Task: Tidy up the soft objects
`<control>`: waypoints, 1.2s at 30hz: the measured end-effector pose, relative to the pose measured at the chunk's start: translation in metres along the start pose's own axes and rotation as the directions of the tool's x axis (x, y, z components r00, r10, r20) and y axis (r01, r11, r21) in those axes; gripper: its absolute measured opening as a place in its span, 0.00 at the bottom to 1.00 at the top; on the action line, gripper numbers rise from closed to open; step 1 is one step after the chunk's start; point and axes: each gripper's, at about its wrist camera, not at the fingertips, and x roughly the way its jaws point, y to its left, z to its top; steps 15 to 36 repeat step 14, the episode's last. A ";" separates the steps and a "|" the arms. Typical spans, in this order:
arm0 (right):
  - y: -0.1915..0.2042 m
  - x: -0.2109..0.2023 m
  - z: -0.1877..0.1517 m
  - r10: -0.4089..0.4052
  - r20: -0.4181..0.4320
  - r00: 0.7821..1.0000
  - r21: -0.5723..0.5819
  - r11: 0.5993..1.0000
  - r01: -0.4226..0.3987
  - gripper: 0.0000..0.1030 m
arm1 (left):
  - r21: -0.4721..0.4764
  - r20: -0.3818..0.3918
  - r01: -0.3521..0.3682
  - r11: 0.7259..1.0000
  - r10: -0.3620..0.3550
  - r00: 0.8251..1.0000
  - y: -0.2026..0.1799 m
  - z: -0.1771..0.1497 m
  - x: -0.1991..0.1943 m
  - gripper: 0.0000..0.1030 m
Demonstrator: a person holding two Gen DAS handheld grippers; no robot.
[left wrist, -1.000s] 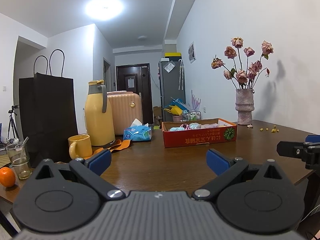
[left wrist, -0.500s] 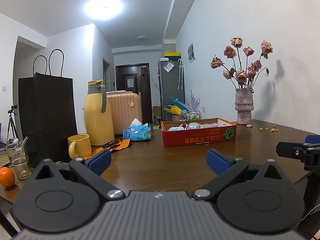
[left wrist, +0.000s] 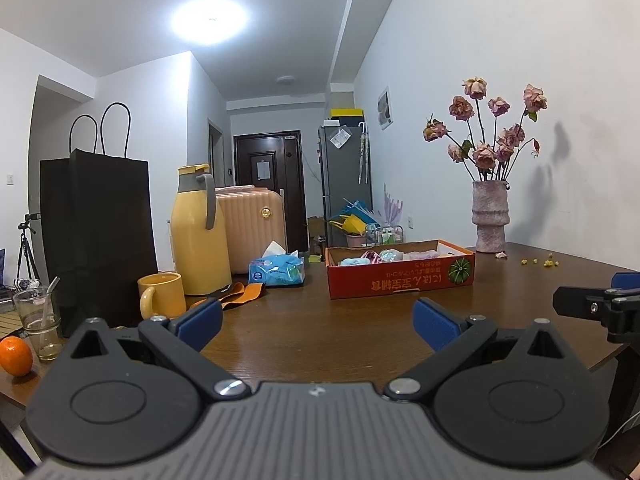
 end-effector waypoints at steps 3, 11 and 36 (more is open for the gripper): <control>0.000 0.000 0.000 0.000 0.002 1.000 -0.001 1.000 0.000 1.00 | 0.003 0.004 0.001 1.000 -0.001 1.000 -0.002 0.000 -0.001 1.00; -0.001 -0.002 -0.001 -0.004 0.003 1.000 -0.004 1.000 0.004 1.00 | -0.006 0.001 0.009 1.000 -0.009 1.000 -0.002 0.001 -0.001 1.00; -0.002 -0.002 -0.001 -0.004 0.006 1.000 -0.005 1.000 0.004 1.00 | 0.000 0.009 0.010 1.000 -0.010 1.000 -0.003 0.001 -0.002 1.00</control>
